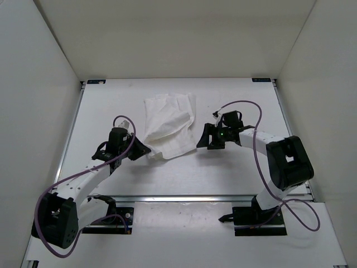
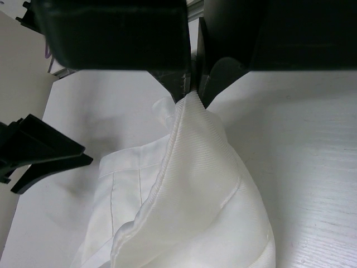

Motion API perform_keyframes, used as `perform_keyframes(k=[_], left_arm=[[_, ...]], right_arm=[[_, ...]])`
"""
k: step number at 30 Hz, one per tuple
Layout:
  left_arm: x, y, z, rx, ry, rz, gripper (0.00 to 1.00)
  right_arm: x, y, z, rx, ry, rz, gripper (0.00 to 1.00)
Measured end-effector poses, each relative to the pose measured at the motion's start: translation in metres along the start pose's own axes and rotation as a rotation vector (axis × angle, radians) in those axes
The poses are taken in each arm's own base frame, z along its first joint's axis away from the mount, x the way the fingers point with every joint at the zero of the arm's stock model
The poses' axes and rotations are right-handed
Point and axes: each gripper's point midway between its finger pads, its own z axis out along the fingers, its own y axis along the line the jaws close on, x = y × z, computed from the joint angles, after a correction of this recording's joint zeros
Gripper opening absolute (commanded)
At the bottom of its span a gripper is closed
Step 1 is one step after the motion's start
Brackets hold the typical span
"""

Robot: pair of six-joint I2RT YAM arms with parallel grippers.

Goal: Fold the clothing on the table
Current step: Flatten the skirt out

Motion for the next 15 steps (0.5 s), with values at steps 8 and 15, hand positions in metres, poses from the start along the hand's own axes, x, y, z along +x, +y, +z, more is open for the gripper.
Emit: perform_keyframes(k=[8, 15], left_arm=[[0.001, -0.001, 0.0, 0.007, 0.006, -0.001, 0.0], [0.0, 0.0, 0.0, 0.008, 0.005, -0.003, 0.0]], right_arm=[[-0.034, 0.013, 0.02, -0.03, -0.025, -0.094, 0.61], [-0.025, 0.006, 0.038, 0.009, 0.034, -0.112, 0.48]])
